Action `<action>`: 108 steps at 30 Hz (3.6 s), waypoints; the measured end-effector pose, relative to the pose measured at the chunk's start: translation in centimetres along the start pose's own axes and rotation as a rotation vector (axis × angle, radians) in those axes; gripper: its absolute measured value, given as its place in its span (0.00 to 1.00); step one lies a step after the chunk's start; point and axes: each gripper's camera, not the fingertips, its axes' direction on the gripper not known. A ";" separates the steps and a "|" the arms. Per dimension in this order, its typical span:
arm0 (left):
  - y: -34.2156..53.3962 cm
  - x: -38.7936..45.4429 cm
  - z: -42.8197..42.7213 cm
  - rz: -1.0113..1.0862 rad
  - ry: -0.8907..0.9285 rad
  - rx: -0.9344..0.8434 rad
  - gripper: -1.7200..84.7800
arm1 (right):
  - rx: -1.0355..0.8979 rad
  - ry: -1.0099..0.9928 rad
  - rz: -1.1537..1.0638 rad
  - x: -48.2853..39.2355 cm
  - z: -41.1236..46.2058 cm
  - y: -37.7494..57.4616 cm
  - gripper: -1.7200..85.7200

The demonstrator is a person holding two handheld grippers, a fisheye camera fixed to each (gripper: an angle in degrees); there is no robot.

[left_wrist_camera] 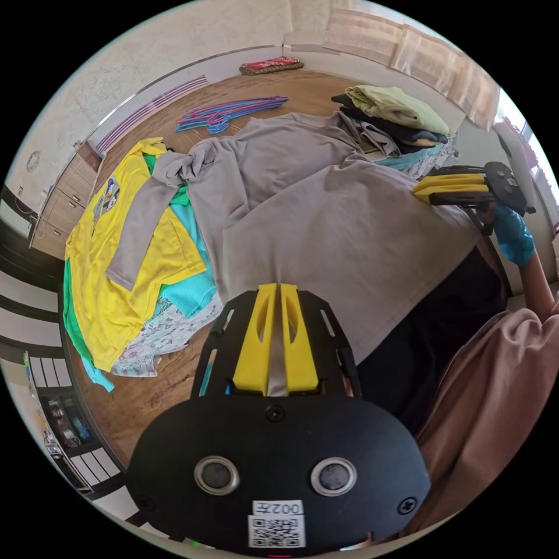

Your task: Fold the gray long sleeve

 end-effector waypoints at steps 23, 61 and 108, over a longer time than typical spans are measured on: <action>8.2 -5.0 -1.9 -0.127 0.022 0.043 0.01 | 0.012 0.027 -0.046 -1.5 0.3 1.2 0.05; 25.0 -8.1 -1.4 -0.259 0.167 0.242 0.00 | 0.091 -0.240 -0.501 -21.4 2.6 -1.8 0.10; 27.9 1.1 -6.4 -0.031 0.130 0.105 0.01 | -0.149 -0.186 -0.650 -28.6 2.0 -1.5 0.03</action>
